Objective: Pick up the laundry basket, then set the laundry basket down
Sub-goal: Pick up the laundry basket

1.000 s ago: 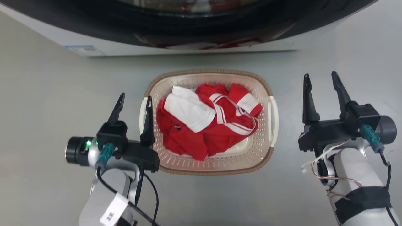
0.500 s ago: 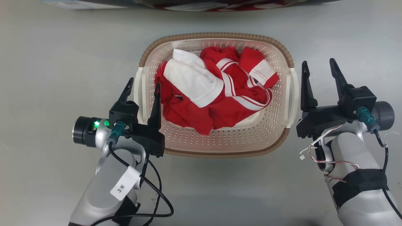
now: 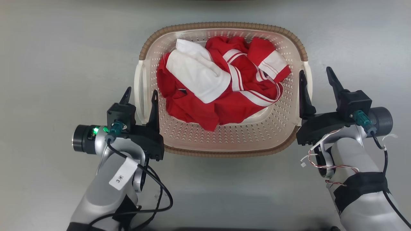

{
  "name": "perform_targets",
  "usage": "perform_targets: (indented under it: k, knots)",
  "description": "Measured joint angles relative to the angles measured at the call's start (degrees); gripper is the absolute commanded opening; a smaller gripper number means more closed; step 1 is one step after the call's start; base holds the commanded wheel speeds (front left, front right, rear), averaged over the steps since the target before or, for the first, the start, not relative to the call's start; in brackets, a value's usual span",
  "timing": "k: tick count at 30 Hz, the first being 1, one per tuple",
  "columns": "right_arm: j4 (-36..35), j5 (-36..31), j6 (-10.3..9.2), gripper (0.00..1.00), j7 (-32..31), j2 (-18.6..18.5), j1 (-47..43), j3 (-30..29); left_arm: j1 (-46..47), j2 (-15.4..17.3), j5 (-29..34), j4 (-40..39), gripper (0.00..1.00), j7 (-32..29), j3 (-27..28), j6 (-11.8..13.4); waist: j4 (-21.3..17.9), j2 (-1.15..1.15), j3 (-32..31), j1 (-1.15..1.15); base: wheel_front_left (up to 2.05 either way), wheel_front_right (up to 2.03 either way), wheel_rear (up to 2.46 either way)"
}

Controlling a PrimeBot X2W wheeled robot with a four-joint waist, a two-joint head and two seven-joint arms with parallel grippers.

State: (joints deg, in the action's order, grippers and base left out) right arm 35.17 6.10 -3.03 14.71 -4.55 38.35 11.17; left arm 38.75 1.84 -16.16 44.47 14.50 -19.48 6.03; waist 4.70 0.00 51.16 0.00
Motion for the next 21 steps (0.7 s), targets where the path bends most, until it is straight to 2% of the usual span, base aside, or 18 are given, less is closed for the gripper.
perform_targets:
  k: [21]
  knots:
    - [10.0,0.6,0.53,1.00,0.0,0.3,3.2,2.2,3.5,-0.1,-8.4,6.6,1.00,0.0,-5.0,0.3,1.0,0.00,2.6,0.00,0.00,0.00,0.00]
